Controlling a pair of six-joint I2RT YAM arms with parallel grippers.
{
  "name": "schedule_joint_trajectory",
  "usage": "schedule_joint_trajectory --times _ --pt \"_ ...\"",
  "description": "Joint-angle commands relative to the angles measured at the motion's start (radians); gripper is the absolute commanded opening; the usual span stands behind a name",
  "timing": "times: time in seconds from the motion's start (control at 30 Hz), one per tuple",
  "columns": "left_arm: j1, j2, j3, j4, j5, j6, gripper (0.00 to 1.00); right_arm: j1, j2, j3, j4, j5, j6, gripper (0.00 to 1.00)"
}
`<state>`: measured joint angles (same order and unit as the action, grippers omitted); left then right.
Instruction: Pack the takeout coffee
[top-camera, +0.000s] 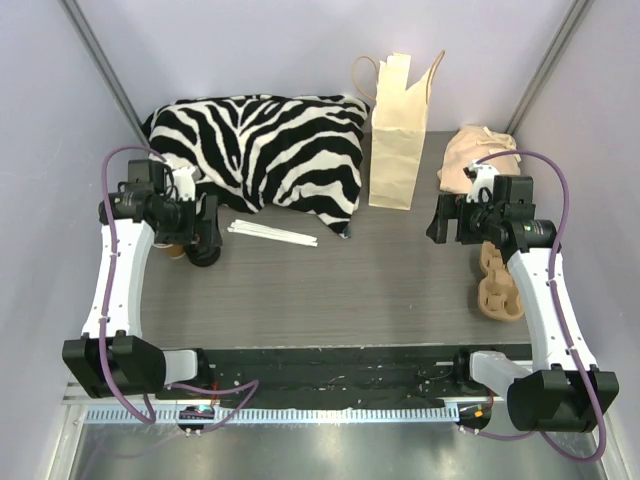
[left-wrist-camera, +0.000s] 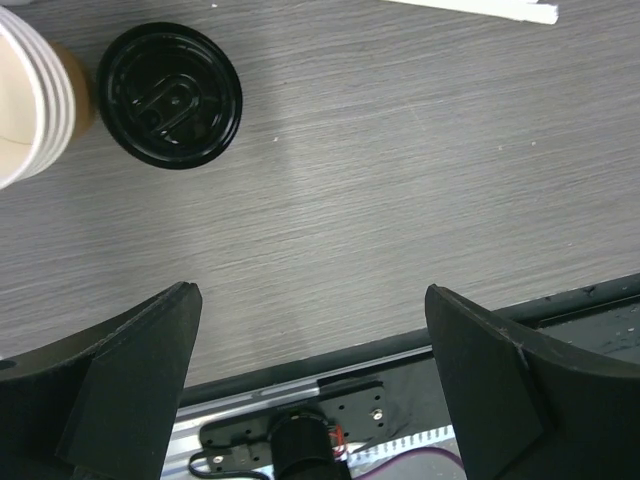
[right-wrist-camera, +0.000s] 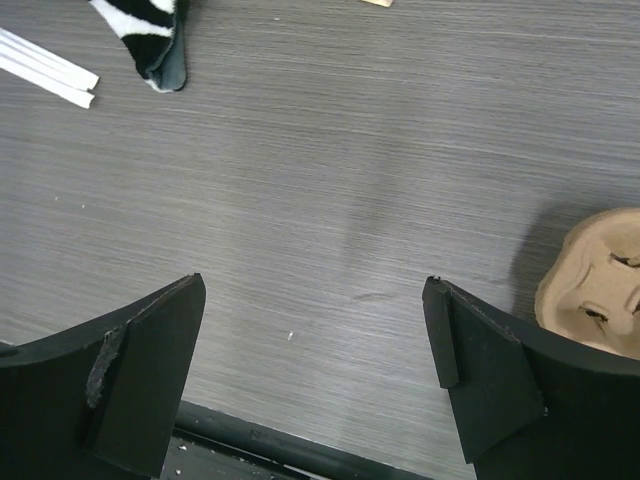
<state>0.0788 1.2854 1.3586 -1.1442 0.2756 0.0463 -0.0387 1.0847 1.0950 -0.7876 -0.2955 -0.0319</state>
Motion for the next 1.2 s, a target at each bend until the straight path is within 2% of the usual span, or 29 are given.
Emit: schedule_joint_trajectory --times 0.0,0.33,0.53,0.67,0.8,0.9,0.93,1.03,1.17 --pt "0.004 -0.023 0.074 -0.018 -0.044 0.064 1.00 0.000 0.003 0.026 0.010 -0.083 -0.045 1.00" --pt "0.007 0.112 0.272 -0.161 -0.190 0.208 1.00 0.000 0.026 0.043 -0.033 -0.134 -0.083 1.00" --pt "0.099 0.222 0.427 -0.241 -0.207 0.305 1.00 0.000 0.038 0.045 -0.035 -0.148 -0.085 1.00" --pt "0.151 0.282 0.502 -0.284 -0.148 0.354 0.98 0.000 0.055 0.049 -0.038 -0.162 -0.085 1.00" --pt "0.154 0.336 0.510 -0.275 -0.125 0.375 0.90 0.000 0.081 0.074 -0.048 -0.179 -0.083 1.00" --pt "0.154 0.393 0.514 -0.265 -0.102 0.372 0.77 0.000 0.087 0.080 -0.047 -0.180 -0.085 1.00" --pt "0.154 0.409 0.513 -0.261 -0.099 0.360 0.67 0.000 0.089 0.082 -0.048 -0.182 -0.086 1.00" --pt "0.156 0.469 0.511 -0.244 -0.096 0.349 0.53 0.000 0.101 0.089 -0.055 -0.183 -0.091 1.00" --pt "0.154 0.522 0.491 -0.209 -0.101 0.337 0.47 0.000 0.104 0.094 -0.061 -0.179 -0.097 1.00"
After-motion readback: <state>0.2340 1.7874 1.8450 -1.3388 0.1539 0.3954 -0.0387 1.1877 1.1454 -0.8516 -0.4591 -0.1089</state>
